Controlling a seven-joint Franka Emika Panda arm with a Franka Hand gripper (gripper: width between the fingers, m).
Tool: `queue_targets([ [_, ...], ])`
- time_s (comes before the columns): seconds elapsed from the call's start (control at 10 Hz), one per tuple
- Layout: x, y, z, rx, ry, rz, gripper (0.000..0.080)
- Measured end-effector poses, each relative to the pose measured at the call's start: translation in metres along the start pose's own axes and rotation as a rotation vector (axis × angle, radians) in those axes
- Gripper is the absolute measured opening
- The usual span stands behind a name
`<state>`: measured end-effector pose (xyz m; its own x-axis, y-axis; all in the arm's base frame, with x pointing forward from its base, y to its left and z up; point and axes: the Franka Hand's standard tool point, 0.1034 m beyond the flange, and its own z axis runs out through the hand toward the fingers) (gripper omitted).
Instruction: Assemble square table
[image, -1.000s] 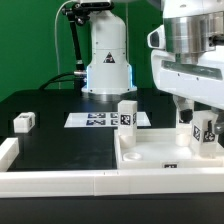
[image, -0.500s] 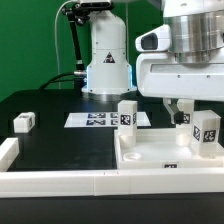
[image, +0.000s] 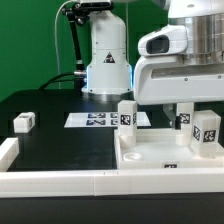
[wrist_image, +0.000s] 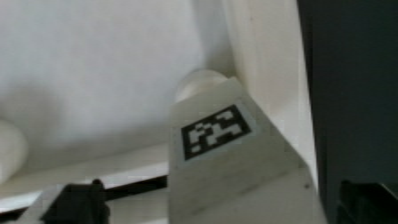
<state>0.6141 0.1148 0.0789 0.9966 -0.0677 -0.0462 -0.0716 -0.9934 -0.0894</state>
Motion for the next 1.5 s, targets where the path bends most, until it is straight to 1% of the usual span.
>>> queue_targets([
  [0.1,0.0006,-0.0014,0.0000,-0.009,0.009,-0.041,0.0649],
  [0.3,0.0020,0.0004,0.0003,-0.013,0.018,-0.170,0.0643],
  [0.4,0.0021,0.0010,0.0003,-0.014,0.018,-0.185,0.0482],
  [0.5,0.0021,0.0009,0.0003,-0.014,0.018,-0.181,0.0482],
  [0.6,0.0021,0.0010,0.0003,-0.014,0.018,-0.181,0.0300],
  [0.9,0.0021,0.0013,0.0004,-0.013,0.018,-0.163,0.0291],
  [1.0,0.0021,0.0012,0.0004,-0.012,0.018,-0.111,0.0291],
  [1.1,0.0021,0.0010,0.0005,-0.009,0.020,-0.028,0.0291],
  [1.2,0.0013,0.0003,0.0014,-0.003,0.029,0.126,0.0291],
  [1.5,-0.0015,0.0009,0.0022,-0.006,0.038,0.512,0.0291],
])
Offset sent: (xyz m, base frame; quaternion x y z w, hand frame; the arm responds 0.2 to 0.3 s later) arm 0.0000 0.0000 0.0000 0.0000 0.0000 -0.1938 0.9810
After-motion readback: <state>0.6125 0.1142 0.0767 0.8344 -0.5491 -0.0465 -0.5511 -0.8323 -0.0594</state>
